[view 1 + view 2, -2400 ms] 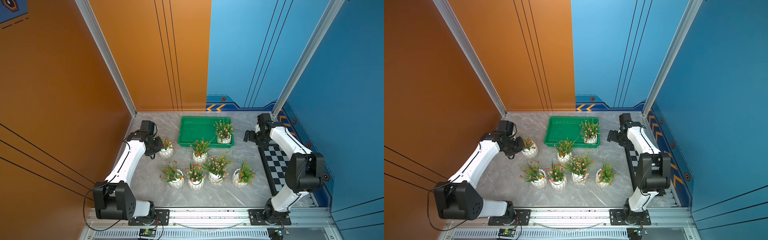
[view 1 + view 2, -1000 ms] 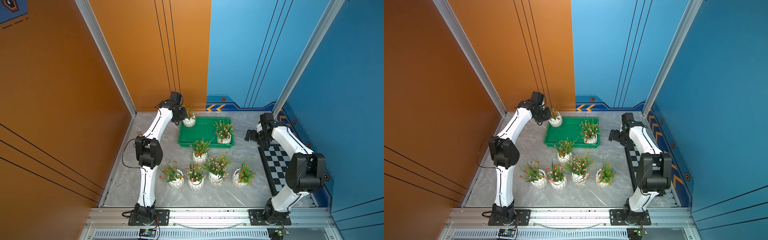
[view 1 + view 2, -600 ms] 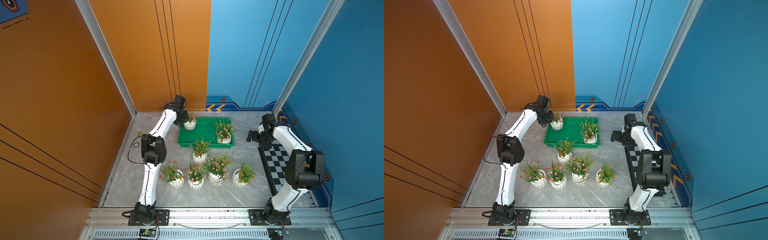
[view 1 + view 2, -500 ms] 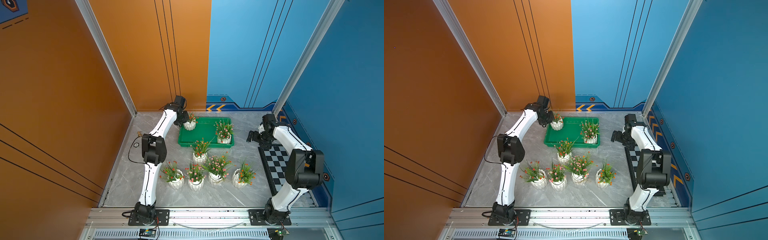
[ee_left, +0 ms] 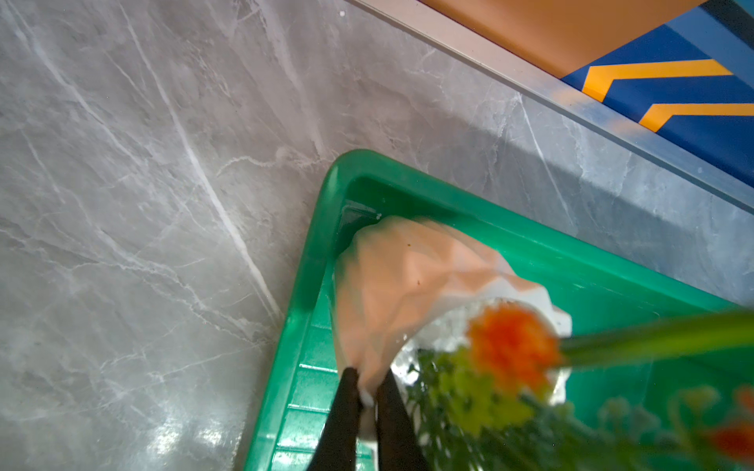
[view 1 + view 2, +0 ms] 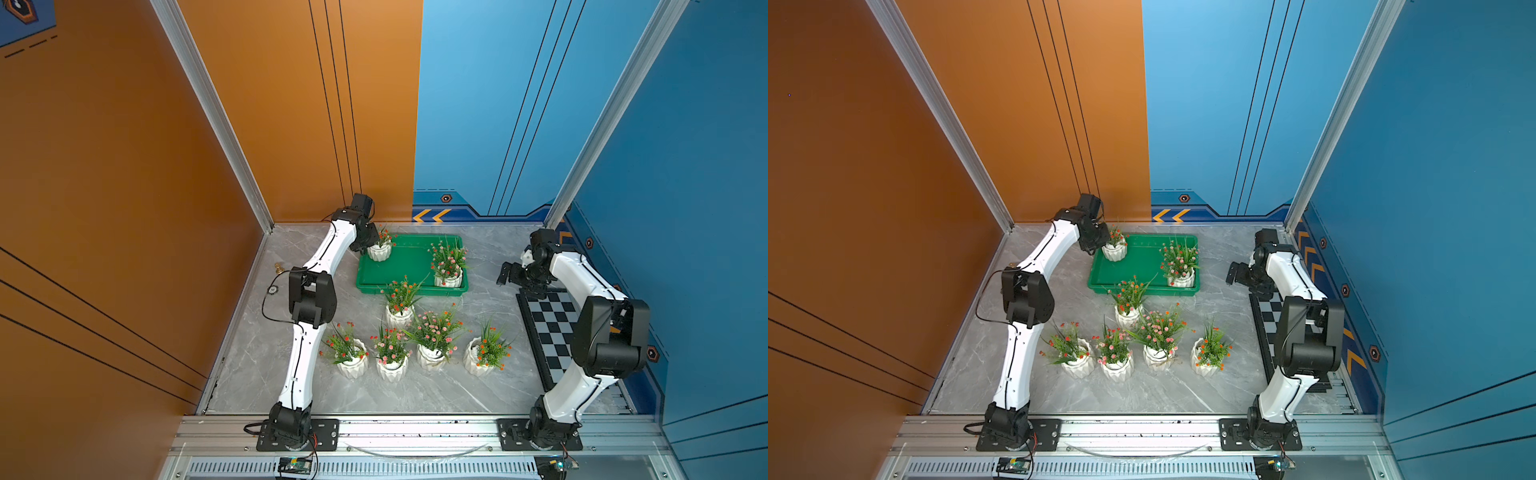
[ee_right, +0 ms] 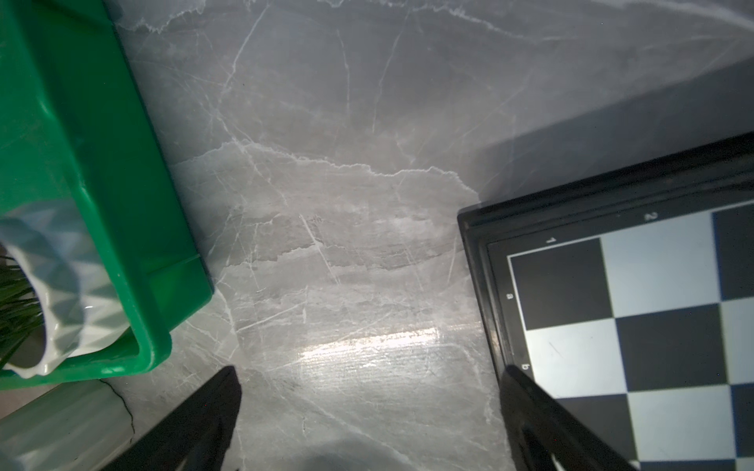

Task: Put the potted gypsophila into the storage box
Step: Place the baby's breath potted plant at the storage box.

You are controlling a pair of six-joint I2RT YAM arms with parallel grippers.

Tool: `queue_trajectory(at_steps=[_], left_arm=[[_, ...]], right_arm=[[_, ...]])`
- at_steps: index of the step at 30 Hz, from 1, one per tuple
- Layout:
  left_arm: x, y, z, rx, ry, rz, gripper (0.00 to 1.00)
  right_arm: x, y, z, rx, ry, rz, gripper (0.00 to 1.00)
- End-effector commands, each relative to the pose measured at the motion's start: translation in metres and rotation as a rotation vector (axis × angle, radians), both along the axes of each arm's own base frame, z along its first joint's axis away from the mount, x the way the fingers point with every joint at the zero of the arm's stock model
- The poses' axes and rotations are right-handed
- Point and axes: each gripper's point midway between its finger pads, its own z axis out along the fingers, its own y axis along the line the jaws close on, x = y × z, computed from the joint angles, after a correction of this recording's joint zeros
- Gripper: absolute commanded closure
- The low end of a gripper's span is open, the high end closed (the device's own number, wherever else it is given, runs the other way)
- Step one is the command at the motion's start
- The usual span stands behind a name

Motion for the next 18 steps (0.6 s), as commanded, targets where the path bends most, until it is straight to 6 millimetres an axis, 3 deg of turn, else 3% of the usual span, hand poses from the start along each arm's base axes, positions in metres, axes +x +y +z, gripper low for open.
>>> queue_trajectory(at_steps=[1, 18], left_arm=[[0.015, -0.001, 0.023, -0.019, -0.077, 0.021, 1.00], [0.025, 0.007, 0.011, -0.023, -0.076, 0.047, 0.98]], right_arm=[[-0.007, 0.000, -0.009, 0.012, 0.036, 0.013, 0.00], [-0.006, -0.002, -0.012, 0.015, 0.043, 0.008, 0.00]])
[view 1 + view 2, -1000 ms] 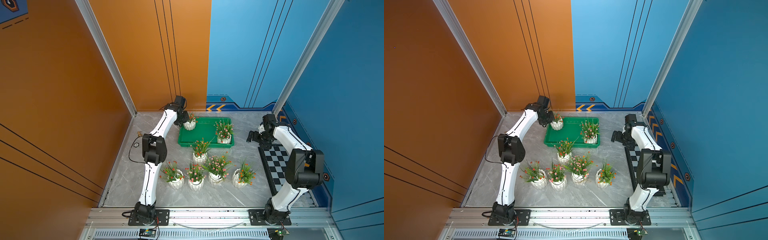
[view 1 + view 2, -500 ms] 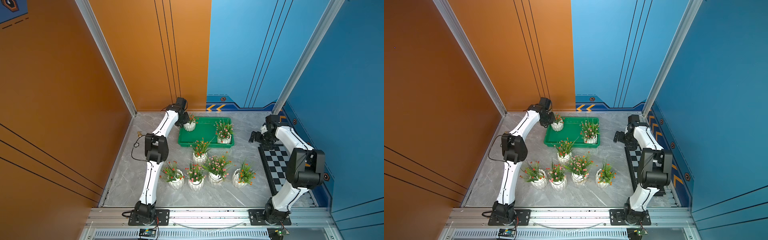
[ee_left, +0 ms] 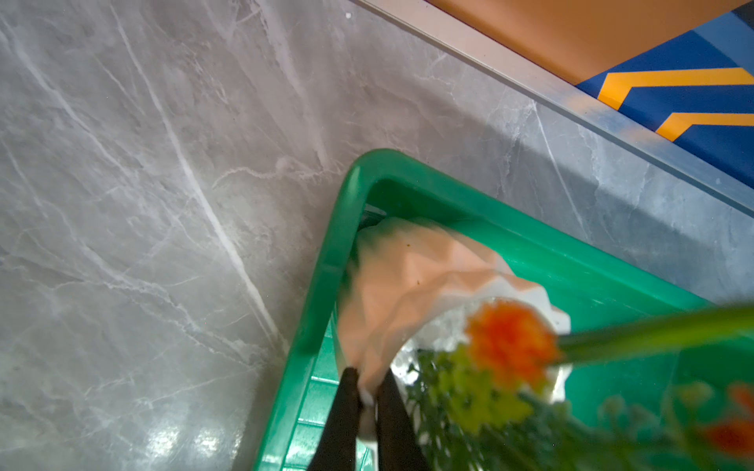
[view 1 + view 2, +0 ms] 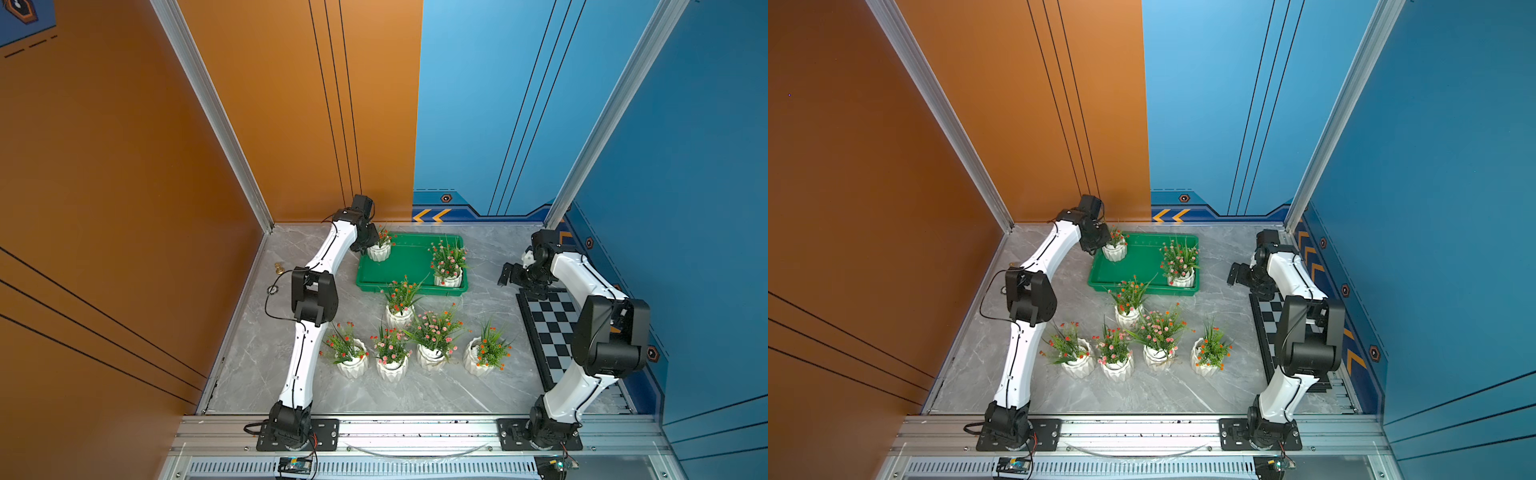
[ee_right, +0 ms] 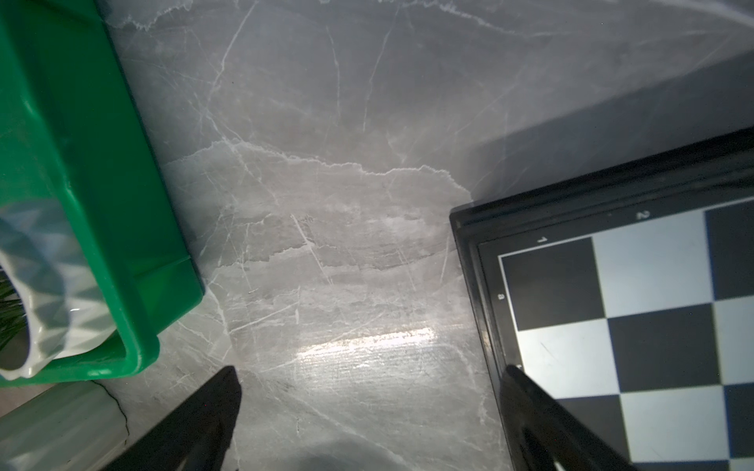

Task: Put the potted gypsophila into the storage box
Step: Place the baby's breath potted plant at the storage box.

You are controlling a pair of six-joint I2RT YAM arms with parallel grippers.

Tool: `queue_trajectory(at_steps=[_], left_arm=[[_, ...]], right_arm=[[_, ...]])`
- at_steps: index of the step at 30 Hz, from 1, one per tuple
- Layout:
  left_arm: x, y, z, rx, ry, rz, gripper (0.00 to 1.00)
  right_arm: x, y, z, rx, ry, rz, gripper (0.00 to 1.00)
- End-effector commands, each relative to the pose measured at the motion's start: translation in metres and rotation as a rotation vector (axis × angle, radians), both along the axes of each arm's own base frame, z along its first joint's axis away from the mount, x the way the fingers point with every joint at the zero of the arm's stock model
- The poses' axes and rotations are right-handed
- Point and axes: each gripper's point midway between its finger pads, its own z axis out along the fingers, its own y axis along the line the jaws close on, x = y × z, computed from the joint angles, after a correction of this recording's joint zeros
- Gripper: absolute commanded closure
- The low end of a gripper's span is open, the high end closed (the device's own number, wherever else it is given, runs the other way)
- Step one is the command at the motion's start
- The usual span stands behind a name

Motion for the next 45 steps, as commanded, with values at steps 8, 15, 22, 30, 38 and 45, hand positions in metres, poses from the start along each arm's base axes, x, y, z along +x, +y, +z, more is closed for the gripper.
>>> queue_trajectory(at_steps=[8, 15, 22, 30, 38, 45], left_arm=[[0.017, 0.005, 0.018, -0.024, -0.072, 0.034, 0.78], [0.016, 0.008, 0.026, -0.027, -0.079, 0.036, 0.70], [0.005, 0.014, 0.061, -0.028, -0.119, 0.023, 0.63], [-0.022, 0.019, 0.104, -0.023, -0.158, -0.013, 0.41], [-0.064, 0.030, 0.127, -0.012, -0.151, -0.039, 0.02], [-0.111, 0.045, 0.135, 0.021, -0.131, -0.043, 0.02]], right_arm=[[-0.005, 0.000, -0.010, 0.017, 0.036, 0.006, 0.00], [-0.006, 0.001, -0.008, 0.021, 0.033, 0.005, 0.00], [-0.008, 0.003, -0.001, 0.026, 0.015, 0.004, 0.00], [-0.017, 0.014, 0.007, 0.016, 0.005, 0.045, 0.00], [-0.044, 0.019, 0.021, -0.013, 0.049, 0.061, 0.00], [-0.101, 0.011, 0.030, -0.040, 0.133, -0.008, 0.01]])
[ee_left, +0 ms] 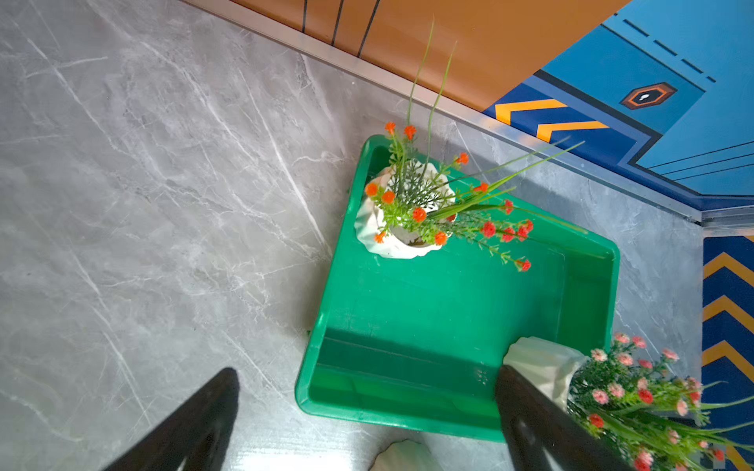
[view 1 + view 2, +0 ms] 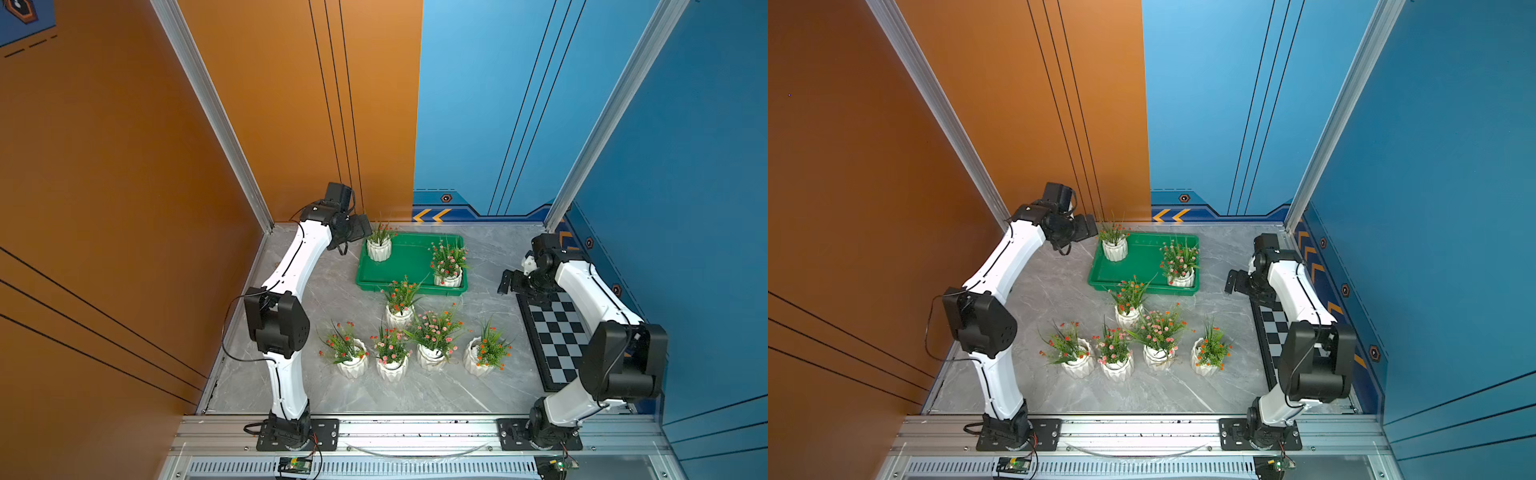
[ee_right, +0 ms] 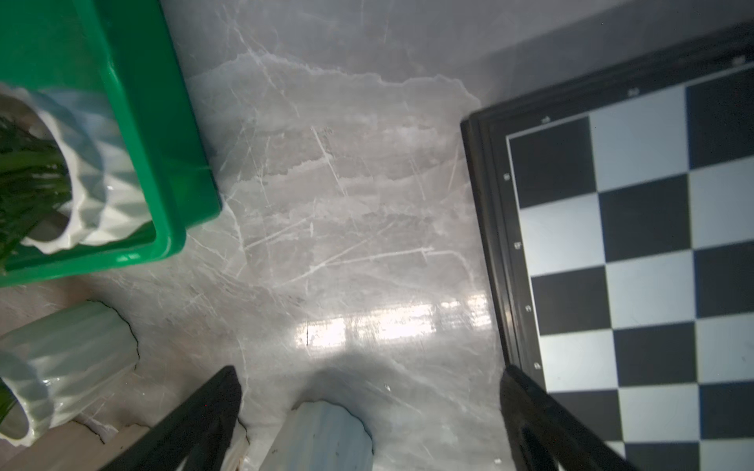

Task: Put the potted gypsophila into the storage box
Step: Place the baby's breath potted plant at the storage box, then pick up the baby's breath potted plant from the center of the board.

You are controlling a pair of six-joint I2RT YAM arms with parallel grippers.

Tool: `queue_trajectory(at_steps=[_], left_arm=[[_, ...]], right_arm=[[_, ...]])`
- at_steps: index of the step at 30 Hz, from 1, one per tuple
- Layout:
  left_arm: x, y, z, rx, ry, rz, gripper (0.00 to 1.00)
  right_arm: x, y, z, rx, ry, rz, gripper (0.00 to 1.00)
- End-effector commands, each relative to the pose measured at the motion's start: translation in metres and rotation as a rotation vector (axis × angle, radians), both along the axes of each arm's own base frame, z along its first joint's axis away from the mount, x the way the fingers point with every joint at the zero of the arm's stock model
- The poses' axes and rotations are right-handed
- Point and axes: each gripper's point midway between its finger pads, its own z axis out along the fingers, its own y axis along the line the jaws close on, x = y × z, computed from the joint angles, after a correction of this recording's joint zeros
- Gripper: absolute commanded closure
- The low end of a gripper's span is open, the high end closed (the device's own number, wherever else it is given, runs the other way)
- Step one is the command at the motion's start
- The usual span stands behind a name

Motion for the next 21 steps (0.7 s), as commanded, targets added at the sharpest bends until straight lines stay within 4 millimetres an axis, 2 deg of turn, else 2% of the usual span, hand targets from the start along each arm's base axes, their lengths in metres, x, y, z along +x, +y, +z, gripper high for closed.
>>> queue_trajectory(at_steps=[1, 5, 11, 17, 21], left_arm=[[-0.022, 0.011, 0.010, 0.020, -0.007, -0.003, 0.02], [-0.047, 0.017, 0.011, 0.009, 0.007, 0.013, 0.02], [-0.070, 0.016, 0.014, -0.032, 0.016, 0.016, 0.02], [-0.088, 0.018, 0.023, -0.039, -0.005, 0.013, 0.02], [-0.098, 0.021, 0.026, -0.041, -0.011, 0.016, 0.02]], right_arm=[[-0.048, -0.008, -0.002, -0.026, 0.111, -0.058, 0.01], [-0.082, -0.010, -0.002, -0.033, 0.141, -0.092, 0.01], [-0.123, -0.006, -0.009, -0.022, 0.179, -0.098, 0.07], [-0.151, 0.005, -0.021, 0.006, 0.205, -0.077, 0.18], [-0.160, 0.014, -0.026, 0.011, 0.209, -0.033, 0.28]])
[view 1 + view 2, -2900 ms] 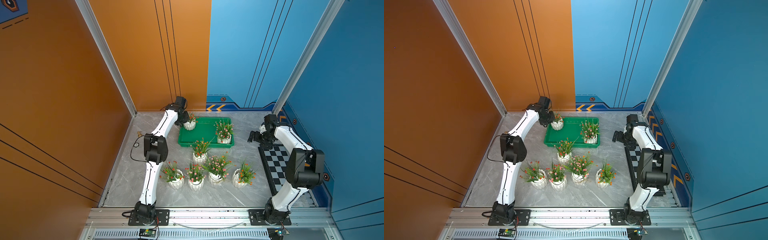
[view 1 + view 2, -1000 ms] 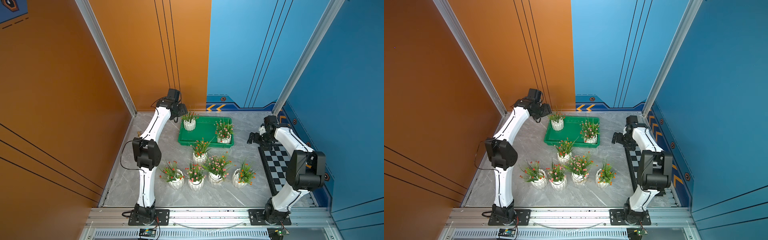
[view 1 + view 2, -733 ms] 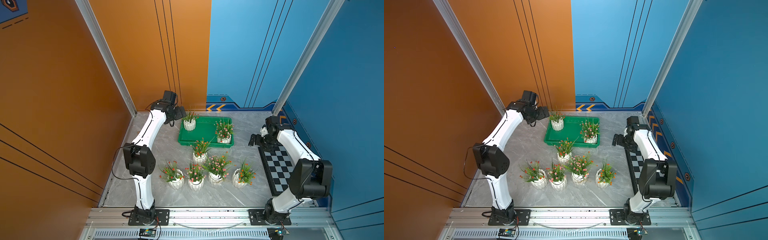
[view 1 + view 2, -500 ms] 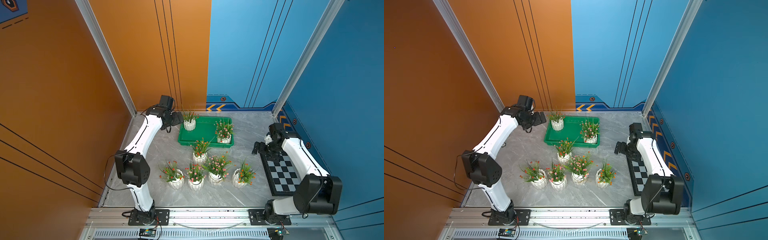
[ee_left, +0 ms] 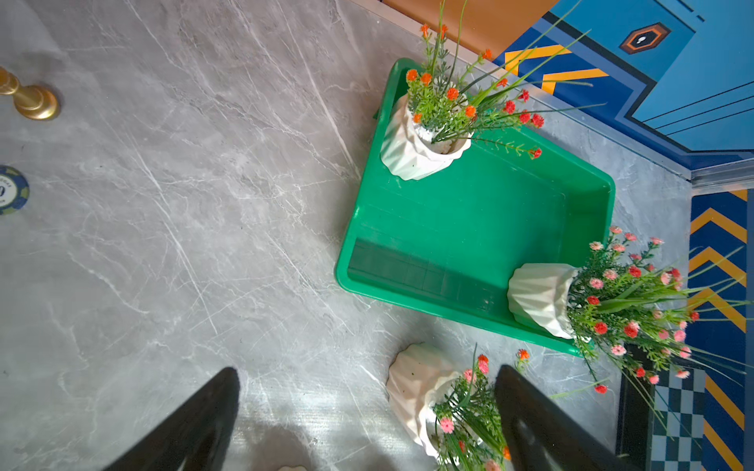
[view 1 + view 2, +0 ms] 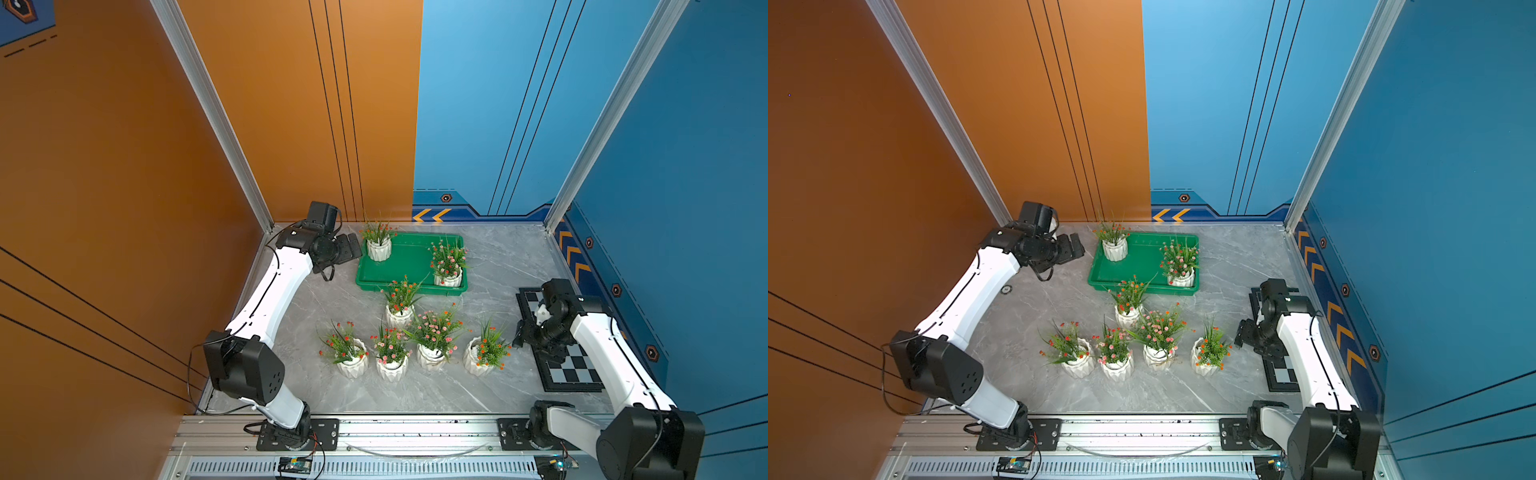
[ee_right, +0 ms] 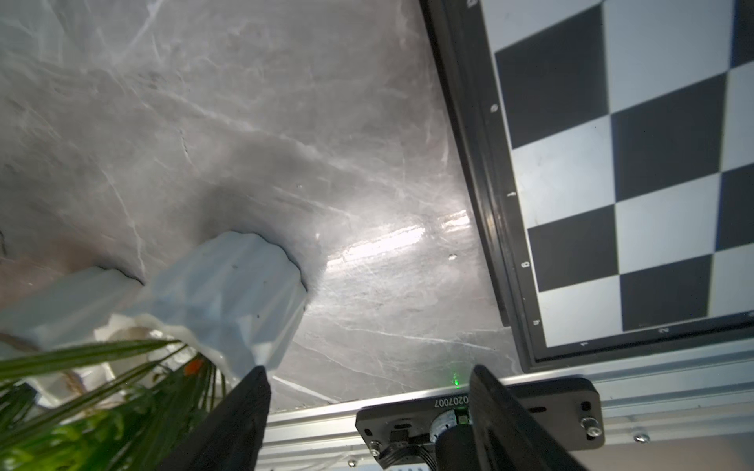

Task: Put the potted gypsophila into the storage box
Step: Pick up the baby's breath potted plant from the center of the board.

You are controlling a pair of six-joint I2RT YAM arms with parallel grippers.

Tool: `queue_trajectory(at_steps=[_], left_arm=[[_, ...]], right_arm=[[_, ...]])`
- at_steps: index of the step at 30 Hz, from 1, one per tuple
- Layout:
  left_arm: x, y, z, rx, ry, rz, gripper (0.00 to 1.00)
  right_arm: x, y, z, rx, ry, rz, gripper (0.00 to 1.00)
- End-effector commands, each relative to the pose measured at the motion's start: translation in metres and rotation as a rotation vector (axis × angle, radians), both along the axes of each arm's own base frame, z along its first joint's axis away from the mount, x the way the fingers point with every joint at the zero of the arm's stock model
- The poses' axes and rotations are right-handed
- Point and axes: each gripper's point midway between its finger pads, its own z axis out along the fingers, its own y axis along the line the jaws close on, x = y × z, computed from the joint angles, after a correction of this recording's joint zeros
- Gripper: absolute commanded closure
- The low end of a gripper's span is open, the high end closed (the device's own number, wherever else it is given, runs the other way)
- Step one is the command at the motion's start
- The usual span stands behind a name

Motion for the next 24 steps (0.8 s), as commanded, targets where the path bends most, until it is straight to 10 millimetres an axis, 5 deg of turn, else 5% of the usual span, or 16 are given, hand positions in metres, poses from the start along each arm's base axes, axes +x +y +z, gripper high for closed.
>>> queue_trajectory(at_steps=[1, 24], left_arm=[[-0.011, 0.003, 0.007, -0.018, -0.011, 0.007, 0.02], [-0.021, 0.007, 0.004, -0.008, -0.008, 0.025, 0.02]], right_arm=[[-0.013, 0.012, -0.001, 0.018, 0.026, 0.040, 0.30], [0.004, 0.062, -0.007, 0.037, -0.030, 0.194, 0.41]])
